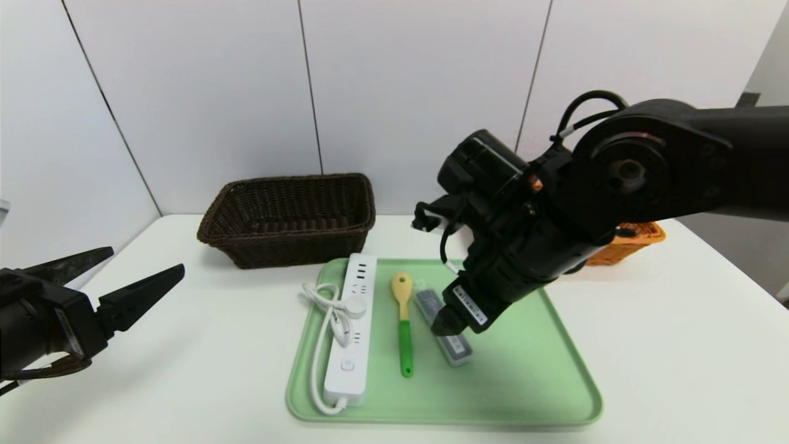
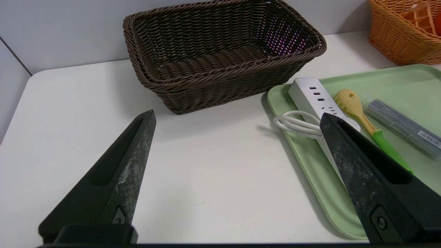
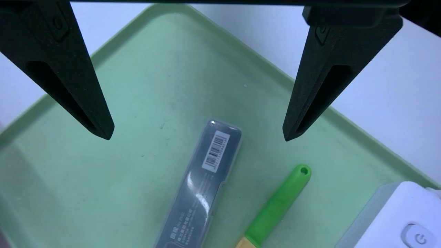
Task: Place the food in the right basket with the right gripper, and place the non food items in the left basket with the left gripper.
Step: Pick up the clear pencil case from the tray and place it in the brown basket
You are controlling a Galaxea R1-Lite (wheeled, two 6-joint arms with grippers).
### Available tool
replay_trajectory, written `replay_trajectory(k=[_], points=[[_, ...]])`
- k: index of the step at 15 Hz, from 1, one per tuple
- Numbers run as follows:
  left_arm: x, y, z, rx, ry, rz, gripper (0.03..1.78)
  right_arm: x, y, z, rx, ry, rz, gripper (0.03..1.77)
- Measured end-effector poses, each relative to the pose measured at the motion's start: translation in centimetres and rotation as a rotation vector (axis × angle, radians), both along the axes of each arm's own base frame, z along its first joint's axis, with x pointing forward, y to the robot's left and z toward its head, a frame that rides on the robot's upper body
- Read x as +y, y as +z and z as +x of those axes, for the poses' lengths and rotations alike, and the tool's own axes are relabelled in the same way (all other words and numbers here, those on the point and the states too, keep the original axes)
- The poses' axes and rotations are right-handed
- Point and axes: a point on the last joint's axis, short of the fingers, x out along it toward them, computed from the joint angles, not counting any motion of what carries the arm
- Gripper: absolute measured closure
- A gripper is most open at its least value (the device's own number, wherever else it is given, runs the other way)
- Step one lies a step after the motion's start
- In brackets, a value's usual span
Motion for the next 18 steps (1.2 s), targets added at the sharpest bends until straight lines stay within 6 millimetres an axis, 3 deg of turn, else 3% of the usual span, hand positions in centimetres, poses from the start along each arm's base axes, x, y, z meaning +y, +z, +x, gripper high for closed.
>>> replay_trajectory(k=[10, 18], points=[[0.0, 0.2, 0.0, -0.007, 0.001, -0.002, 0.12, 2.7, -5.0, 2.7, 0.023, -0.017, -0.077, 0.10], [0.0, 0.3, 0.0, -0.010, 0.001, -0.001, 0.12, 2.9, -6.4, 3.3, 0.060, -0.079, -0.077, 0.10]])
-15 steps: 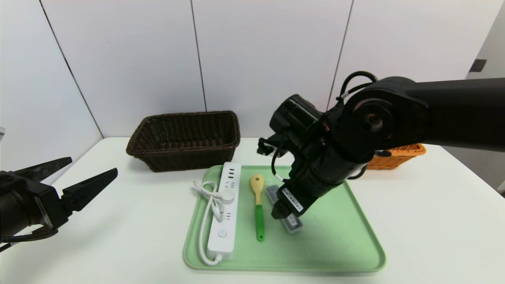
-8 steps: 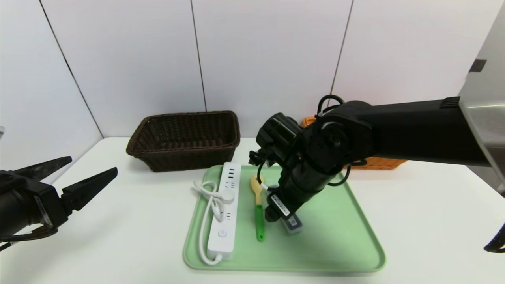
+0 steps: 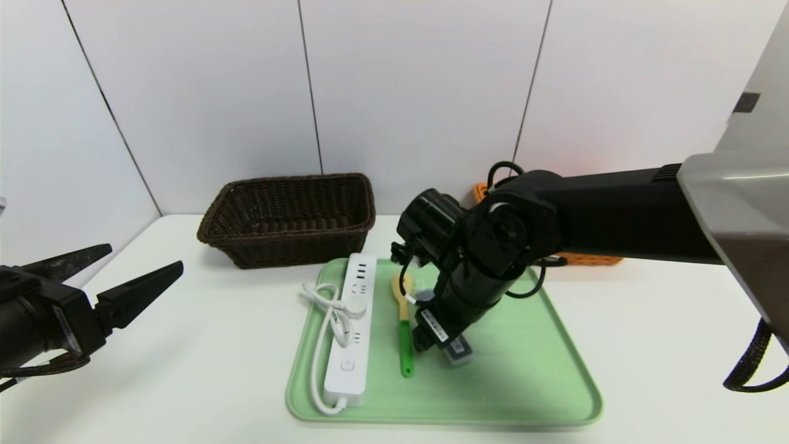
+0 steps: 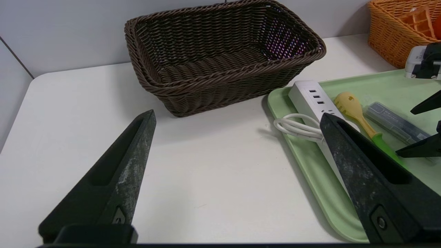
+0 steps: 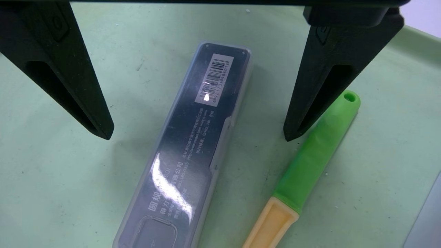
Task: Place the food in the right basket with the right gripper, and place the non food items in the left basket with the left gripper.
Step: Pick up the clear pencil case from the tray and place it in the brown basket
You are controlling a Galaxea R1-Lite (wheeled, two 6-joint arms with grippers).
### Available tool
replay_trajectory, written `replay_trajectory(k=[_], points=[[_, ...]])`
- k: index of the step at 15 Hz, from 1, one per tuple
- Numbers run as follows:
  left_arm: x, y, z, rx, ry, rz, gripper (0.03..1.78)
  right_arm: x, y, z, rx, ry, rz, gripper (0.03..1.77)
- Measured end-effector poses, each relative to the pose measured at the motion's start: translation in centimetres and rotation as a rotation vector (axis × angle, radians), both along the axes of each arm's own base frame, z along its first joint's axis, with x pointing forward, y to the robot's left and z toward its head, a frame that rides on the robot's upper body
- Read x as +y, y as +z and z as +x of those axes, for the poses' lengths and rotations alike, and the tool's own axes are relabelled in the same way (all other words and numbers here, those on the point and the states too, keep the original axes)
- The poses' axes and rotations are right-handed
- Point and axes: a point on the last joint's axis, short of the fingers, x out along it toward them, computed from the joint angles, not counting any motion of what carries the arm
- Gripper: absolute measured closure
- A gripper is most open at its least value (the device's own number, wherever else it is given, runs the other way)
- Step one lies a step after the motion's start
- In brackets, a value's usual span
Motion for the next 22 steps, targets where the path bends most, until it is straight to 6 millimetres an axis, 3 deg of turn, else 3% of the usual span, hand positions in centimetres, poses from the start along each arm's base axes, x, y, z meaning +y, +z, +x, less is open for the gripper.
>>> replay_trajectory(k=[6, 7, 10, 15, 22], points=[[0.0, 0.1, 0.0, -0.004, 0.001, 0.000, 0.12, 0.1, -0.3, 0.1, 0.005, -0.001, -0.001, 0.10], [0.0, 0.1, 0.0, -0.003, 0.002, 0.000, 0.12, 0.1, -0.3, 0.1, 0.006, -0.001, 0.000, 0.19], [0.0, 0.1, 0.0, -0.003, 0.002, 0.000, 0.12, 0.1, -0.4, 0.1, 0.007, -0.002, -0.005, 0.69], [0.0, 0.1, 0.0, -0.006, 0.002, -0.001, 0.12, 0.1, -0.4, 0.1, 0.005, -0.003, -0.008, 1.25], [0.0, 0.1, 0.0, -0.005, 0.001, -0.002, 0.12, -0.3, 0.8, -0.2, -0.021, -0.035, 0.012, 1.25]])
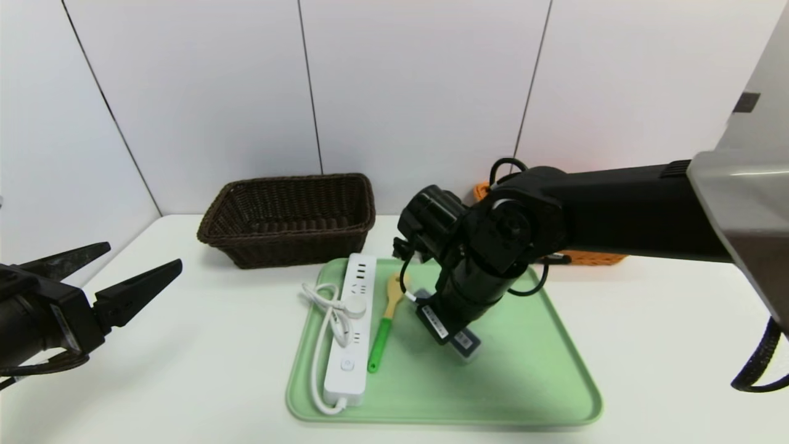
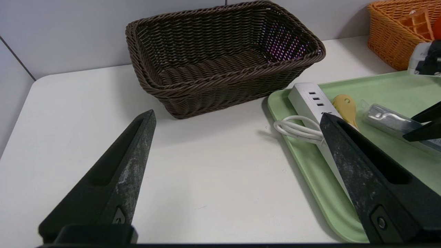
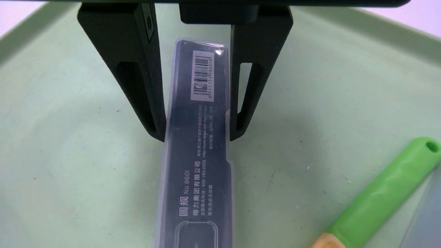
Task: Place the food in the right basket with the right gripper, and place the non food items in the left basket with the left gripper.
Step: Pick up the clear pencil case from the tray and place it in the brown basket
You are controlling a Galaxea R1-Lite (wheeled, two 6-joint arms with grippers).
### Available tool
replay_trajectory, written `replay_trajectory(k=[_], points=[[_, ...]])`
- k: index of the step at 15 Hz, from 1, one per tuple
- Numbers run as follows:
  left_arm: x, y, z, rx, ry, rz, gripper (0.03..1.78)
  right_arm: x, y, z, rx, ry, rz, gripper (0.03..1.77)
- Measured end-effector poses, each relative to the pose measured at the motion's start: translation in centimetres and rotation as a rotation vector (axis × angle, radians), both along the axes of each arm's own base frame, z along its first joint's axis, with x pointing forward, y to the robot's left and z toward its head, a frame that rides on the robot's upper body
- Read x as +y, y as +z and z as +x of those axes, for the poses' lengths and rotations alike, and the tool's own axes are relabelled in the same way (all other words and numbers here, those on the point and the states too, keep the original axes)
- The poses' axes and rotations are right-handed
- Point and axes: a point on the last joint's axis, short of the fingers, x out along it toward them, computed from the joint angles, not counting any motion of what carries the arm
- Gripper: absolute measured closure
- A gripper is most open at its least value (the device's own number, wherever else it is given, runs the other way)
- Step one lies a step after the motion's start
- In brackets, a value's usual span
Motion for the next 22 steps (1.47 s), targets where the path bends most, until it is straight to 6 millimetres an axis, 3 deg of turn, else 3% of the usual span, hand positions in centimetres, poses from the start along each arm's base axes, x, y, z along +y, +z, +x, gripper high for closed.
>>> replay_trajectory(k=[5, 9, 14, 18, 22], points=[[0.0, 0.0, -0.1, -0.001, -0.001, 0.000, 0.12, -1.4, 3.2, -0.9, -0.057, -0.012, 0.053, 1.25], [0.0, 0.0, -0.4, -0.005, -0.001, 0.001, 0.12, -2.4, 6.8, -2.1, -0.140, -0.008, 0.128, 1.25], [0.0, -0.1, -0.5, -0.006, -0.001, 0.001, 0.12, -1.5, 11.8, -2.7, -0.327, 0.016, 0.247, 1.25], [0.0, -0.3, -0.7, -0.002, 0.000, 0.001, 0.12, 1.7, 12.2, -0.6, -0.531, 0.098, 0.368, 1.25], [0.1, -0.5, -1.0, -0.003, 0.000, 0.000, 0.12, 4.9, 10.4, 2.2, -0.690, 0.130, 0.467, 1.25]])
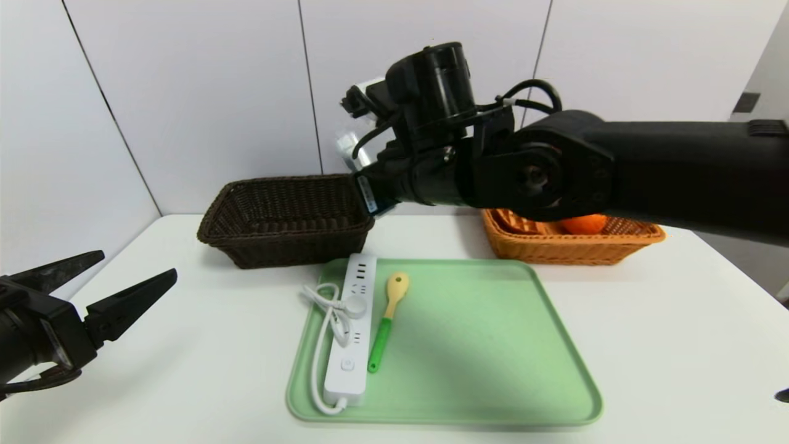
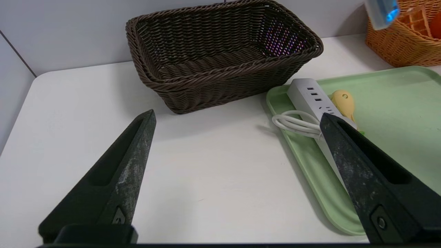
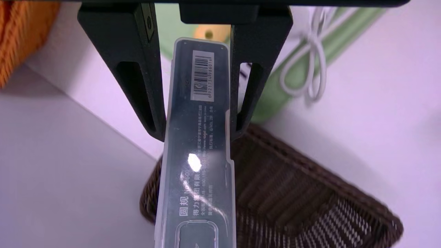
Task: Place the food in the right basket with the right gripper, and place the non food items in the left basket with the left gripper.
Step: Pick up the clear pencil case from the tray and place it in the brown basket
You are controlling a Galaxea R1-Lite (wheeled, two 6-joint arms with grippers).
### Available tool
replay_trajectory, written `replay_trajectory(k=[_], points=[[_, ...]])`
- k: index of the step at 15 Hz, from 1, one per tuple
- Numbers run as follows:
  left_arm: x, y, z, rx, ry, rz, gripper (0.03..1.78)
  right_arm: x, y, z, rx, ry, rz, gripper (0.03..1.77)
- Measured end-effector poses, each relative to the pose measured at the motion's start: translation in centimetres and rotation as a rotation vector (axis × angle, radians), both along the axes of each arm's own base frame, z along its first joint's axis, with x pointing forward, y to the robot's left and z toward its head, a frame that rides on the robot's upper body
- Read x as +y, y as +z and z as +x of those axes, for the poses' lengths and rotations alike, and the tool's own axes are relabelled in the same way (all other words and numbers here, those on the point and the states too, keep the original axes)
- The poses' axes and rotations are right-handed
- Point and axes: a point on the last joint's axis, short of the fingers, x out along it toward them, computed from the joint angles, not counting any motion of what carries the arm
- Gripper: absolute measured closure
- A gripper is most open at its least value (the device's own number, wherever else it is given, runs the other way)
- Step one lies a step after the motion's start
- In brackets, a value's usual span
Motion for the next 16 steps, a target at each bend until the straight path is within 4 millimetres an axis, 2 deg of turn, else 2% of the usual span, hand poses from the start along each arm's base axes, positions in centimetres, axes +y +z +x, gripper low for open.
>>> replay_trajectory(k=[6, 10, 13, 16], points=[[0.1, -1.0, -0.9, 0.018, -0.001, 0.002, 0.12, 2.7, -3.6, 4.3, -0.190, -0.023, 0.143, 1.25], [0.1, -1.1, -1.3, 0.010, -0.002, 0.004, 0.12, 2.8, -6.9, 7.9, -0.386, -0.064, 0.170, 1.25], [0.1, -1.3, -1.7, 0.009, -0.002, 0.004, 0.12, 3.0, -9.1, 9.0, -0.422, -0.068, 0.156, 1.25], [0.1, -1.5, -1.9, 0.007, -0.003, 0.004, 0.12, 3.4, -10.3, 9.2, -0.413, -0.055, 0.143, 1.25]])
